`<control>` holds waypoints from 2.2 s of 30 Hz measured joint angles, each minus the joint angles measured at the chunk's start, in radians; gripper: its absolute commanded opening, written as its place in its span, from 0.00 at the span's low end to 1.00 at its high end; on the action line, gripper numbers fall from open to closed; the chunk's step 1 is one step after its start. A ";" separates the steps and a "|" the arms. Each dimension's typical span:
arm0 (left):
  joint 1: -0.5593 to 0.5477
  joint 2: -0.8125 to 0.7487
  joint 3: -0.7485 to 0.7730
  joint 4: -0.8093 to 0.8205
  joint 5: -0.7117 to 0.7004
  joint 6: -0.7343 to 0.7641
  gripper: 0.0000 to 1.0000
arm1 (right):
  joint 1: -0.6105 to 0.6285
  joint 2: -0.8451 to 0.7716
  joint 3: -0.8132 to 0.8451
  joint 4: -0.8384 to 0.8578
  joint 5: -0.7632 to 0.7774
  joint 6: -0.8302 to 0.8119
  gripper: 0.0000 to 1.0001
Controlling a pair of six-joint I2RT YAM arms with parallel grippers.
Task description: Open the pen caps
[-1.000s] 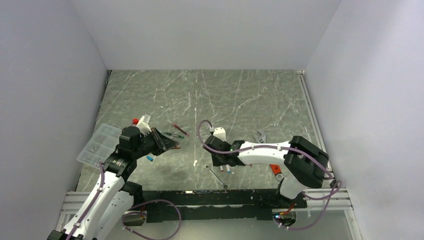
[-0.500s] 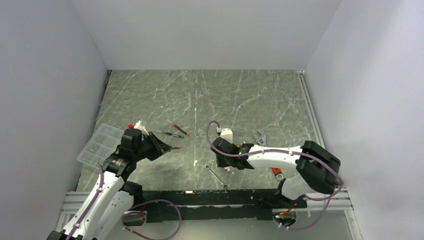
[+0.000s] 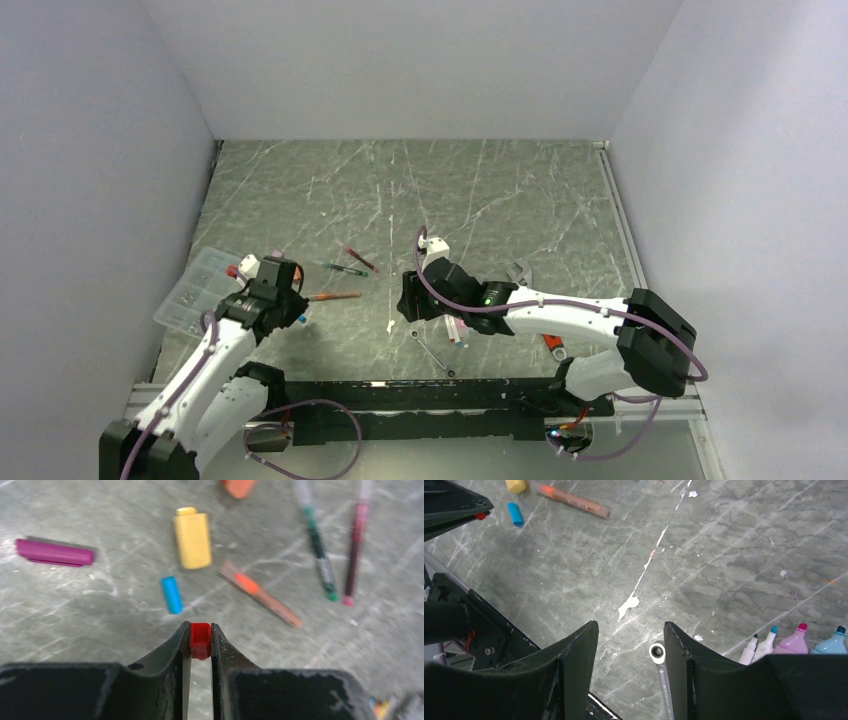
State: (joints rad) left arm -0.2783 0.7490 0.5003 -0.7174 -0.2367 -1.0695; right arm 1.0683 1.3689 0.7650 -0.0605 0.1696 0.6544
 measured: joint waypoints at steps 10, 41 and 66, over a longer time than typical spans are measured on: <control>0.005 0.267 0.028 0.015 -0.150 -0.047 0.42 | 0.000 -0.044 -0.013 0.002 -0.015 -0.021 0.56; 0.010 -0.278 0.159 -0.291 0.124 -0.060 0.74 | 0.008 0.666 0.512 0.118 -0.130 -0.489 0.54; 0.010 -0.346 0.197 -0.365 0.082 -0.077 0.73 | 0.095 0.620 0.383 0.205 -0.054 -0.577 0.03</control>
State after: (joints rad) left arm -0.2687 0.4026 0.6975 -1.0821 -0.1547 -1.1465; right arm 1.1633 1.9884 1.1484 0.1448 0.1158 0.0776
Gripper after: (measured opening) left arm 0.735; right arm 0.135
